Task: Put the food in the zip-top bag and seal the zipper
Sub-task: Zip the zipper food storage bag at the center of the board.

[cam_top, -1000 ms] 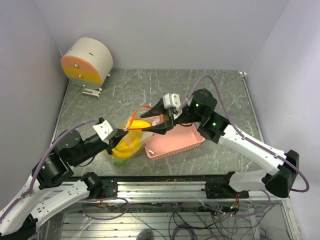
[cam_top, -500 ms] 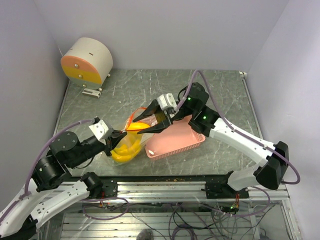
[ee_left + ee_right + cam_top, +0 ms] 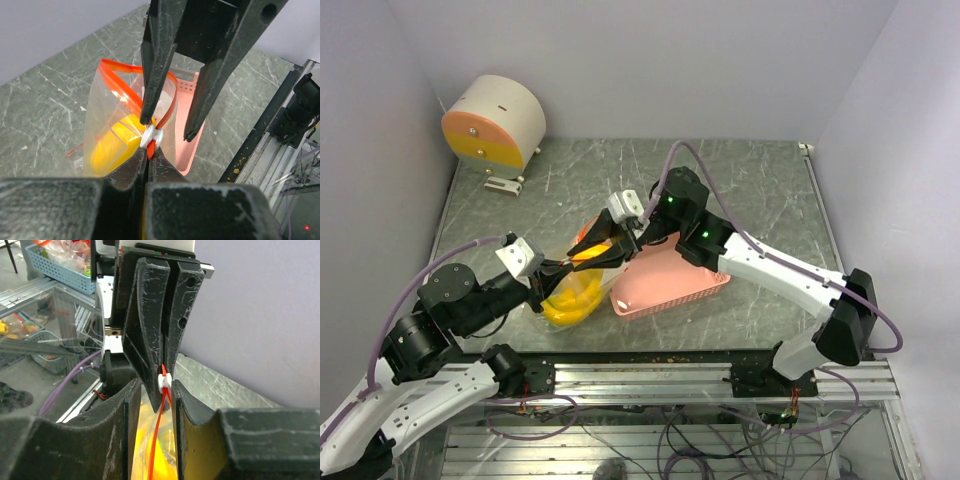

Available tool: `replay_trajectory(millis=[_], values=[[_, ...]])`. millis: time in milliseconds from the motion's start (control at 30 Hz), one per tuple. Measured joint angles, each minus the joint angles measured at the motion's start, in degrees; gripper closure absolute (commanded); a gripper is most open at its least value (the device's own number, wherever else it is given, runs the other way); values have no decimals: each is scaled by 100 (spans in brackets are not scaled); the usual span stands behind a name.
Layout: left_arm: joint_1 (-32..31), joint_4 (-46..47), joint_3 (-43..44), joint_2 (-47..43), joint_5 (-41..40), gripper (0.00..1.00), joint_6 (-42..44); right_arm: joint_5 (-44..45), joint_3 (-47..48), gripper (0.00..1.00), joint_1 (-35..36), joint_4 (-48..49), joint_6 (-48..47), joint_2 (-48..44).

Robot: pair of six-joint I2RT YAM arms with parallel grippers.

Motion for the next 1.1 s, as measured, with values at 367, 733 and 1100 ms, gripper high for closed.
replay_trajectory(millis=[367, 733, 1100], values=[[0, 0, -11, 0, 0, 93, -35, 114, 304, 74, 35, 66, 129, 304], [0, -42, -26, -11, -44, 93, -35, 83, 348, 100, 83, -61, 33, 400], [4, -256, -26, -101, -168, 93, -37, 354, 299, 100, 74, -522, -374, 341]])
